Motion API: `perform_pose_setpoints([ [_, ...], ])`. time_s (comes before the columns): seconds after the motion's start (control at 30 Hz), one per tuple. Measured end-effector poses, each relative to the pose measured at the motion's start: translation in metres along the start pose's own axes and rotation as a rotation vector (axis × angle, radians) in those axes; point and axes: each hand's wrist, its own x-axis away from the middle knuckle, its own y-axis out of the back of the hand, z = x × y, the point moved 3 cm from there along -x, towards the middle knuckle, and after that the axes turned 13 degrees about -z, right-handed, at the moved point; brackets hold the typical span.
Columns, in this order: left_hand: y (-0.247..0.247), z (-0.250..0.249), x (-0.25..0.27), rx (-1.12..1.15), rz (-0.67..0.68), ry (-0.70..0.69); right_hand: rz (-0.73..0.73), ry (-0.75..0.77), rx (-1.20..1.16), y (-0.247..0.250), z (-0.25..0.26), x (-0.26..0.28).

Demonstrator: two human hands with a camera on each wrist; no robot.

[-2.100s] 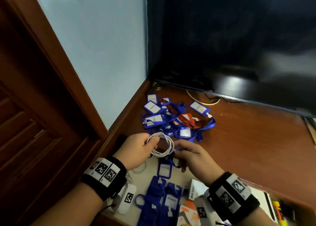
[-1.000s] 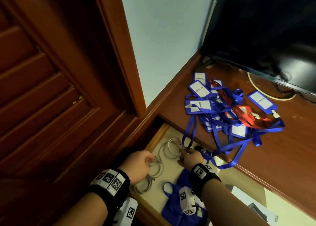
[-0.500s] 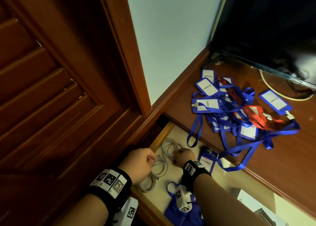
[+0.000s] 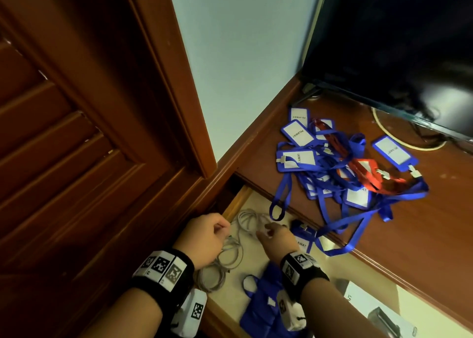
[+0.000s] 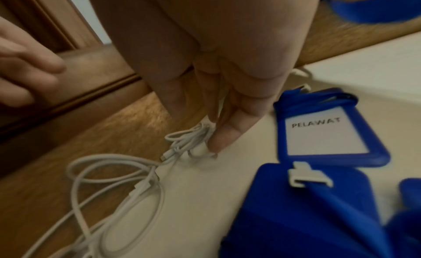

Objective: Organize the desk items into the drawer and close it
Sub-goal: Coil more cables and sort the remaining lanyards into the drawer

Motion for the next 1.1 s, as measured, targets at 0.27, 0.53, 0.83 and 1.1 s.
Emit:
perform_pose_setpoints([
  [0.27, 0.006, -0.069, -0.026, 0.133, -0.225, -0.168, -0.218, 0.116, -0.123, 0.094, -0.013, 0.043],
  [0.53, -0.039, -0.163, -0.084, -0.305, -0.071, -0.475, -0.445, 0.215, 0.060, 0.177, -0.040, 0.038],
  [0.83, -0.086, -0.173, -0.119, -0.618, 0.004, -0.447, -0.180, 0.143, 0.339, 0.175, -0.089, 0.038],
  [1.1, -0.067, -0.186, -0.114, -0.386, -0.168, -0.529, -0.300, 0.105, 0.250, 0.191, -0.076, 0.035],
])
